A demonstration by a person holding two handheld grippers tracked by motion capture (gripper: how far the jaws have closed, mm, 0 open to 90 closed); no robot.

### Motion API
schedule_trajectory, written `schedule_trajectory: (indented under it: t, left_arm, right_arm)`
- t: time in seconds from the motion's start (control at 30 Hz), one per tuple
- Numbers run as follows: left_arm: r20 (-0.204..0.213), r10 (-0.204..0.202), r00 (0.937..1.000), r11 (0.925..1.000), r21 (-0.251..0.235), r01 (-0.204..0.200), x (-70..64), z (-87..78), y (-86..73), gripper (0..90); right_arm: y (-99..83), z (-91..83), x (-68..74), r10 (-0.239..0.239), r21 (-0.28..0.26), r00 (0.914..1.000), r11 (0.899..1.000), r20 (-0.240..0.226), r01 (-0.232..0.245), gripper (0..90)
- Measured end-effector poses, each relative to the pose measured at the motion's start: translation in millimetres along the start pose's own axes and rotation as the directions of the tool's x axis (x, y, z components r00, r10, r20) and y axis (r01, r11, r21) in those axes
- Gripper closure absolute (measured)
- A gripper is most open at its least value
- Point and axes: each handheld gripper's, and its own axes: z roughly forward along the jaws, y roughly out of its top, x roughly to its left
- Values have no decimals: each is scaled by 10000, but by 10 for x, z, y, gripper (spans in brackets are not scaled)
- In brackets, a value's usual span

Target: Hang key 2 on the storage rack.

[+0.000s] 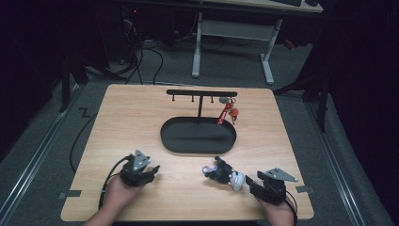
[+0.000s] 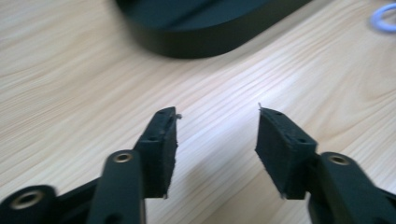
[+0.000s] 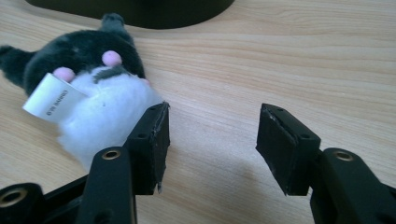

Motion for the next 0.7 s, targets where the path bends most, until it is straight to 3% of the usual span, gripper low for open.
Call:
schedule_trajectory:
  t: [0.07,0.2,0.3,0.4,0.43,0.57,0.7]
  left_arm:
    - [119,-407,9991,9991,139,406,146,-98,-79,421]
    - [-85,-820,9966,9966,-61,820,288,-188,-271,375]
    - [-733,-1001,9923,9949,-187,990,358,-186,-308,287]
    - [-851,-1279,9881,9917,-271,1260,444,-164,-315,273]
    - [-861,-1297,9878,9915,-246,1280,454,-155,-319,270]
    - [-718,-1180,9904,9930,-147,1172,466,-146,-325,269]
    - [-594,-1037,9928,9945,-216,1025,443,-180,-312,270]
  right_arm:
    - [5,6,-16,-9,133,10000,9999,84,8,442]
    - [13,18,-45,-45,456,9993,9990,373,28,444]
    - [35,18,-25,-202,932,9987,9955,478,157,441]
    - [79,27,17,-639,1458,9964,9878,554,552,412]
    - [114,30,41,-825,1745,9952,9820,521,723,393]
    - [198,31,66,-829,2252,9955,9717,450,707,357]
    - [231,62,69,-743,3010,9966,9517,362,601,332]
